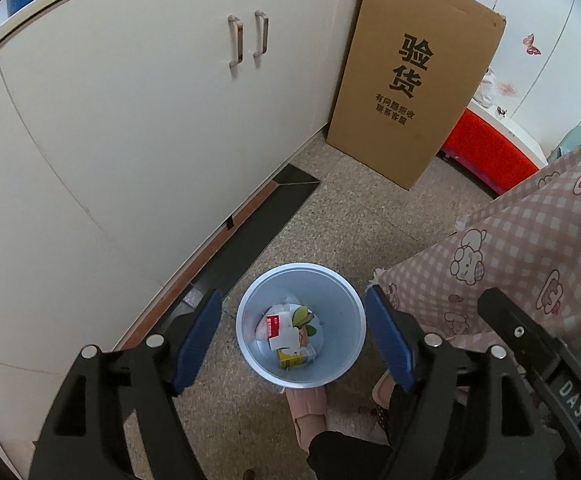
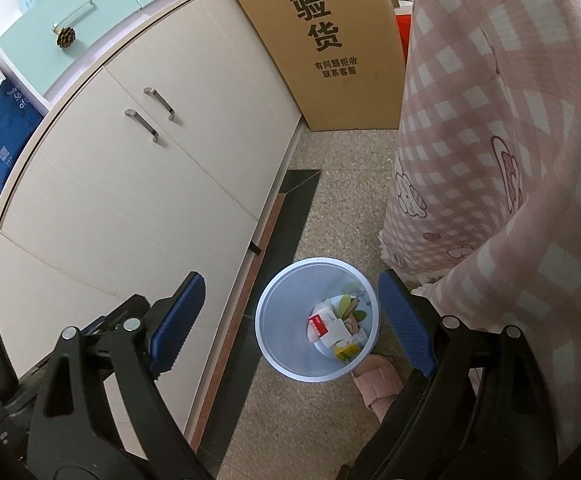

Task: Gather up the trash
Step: 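Open both tools to drop the box and packet into the bin, then move both tools back over the table toward the tan paper and boxes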

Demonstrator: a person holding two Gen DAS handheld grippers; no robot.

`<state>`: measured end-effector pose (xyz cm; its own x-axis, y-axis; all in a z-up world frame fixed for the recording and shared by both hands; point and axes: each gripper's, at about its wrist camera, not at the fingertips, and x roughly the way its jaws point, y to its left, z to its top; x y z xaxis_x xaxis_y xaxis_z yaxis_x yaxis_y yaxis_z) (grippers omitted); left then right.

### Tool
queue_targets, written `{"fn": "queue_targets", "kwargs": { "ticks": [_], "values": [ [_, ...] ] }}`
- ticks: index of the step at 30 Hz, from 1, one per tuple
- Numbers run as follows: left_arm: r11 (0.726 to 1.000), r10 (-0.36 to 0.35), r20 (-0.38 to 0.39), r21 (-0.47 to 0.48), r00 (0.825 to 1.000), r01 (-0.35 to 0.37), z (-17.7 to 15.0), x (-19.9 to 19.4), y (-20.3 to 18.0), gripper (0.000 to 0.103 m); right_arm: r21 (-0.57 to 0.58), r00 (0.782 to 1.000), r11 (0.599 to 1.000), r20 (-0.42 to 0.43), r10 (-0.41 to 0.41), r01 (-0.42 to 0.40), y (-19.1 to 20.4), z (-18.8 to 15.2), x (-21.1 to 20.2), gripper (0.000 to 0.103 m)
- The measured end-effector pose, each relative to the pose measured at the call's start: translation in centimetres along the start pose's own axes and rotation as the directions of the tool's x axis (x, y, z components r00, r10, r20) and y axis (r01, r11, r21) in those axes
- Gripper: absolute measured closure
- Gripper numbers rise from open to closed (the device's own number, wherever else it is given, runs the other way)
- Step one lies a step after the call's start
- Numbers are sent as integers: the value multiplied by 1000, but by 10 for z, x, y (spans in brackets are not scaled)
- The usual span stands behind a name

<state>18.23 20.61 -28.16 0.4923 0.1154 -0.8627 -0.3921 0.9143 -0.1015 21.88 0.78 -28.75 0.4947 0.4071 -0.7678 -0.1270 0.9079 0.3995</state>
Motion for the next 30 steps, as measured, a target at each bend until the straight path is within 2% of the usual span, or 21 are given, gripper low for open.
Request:
{"fn": "queue_targets", "kwargs": {
  "ticks": [2,5,10,14,18,21,23,27,30],
  "values": [
    [1000,-8,-4,-15,1000,8,-2,-6,4,29,-26,1000,999,7,-19,20,5,-2,-6,16],
    [998,-16,9,-57,1000,17,-5,-20,15,29,-99,1000,995,26,-4,7,21,-8,-20,15],
    [995,-24,92,-98,995,33,-3,-61,25,29,-191,989,981,137,49,-22,46,-4,-71,15],
    [995,-52,185,-78,981,68,5,-101,10,26,-188,973,982,223,62,-20,39,7,-115,14],
    [993,-114,239,-7,964,119,10,-131,-24,23,-113,953,993,296,58,-25,1,22,-160,14],
    [984,-177,243,55,954,169,13,-144,-57,23,-33,938,998,343,53,-45,-41,32,-195,14],
    [977,-211,251,88,945,195,14,-151,-81,23,20,923,999,385,30,-41,-74,37,-217,14],
    [956,-276,253,175,927,237,14,-162,-138,23,101,893,995,446,-62,19,-137,41,-251,15],
    [935,-318,238,237,917,263,12,-165,-174,23,151,883,988,456,-109,44,-176,41,-265,17]
  ]
}}
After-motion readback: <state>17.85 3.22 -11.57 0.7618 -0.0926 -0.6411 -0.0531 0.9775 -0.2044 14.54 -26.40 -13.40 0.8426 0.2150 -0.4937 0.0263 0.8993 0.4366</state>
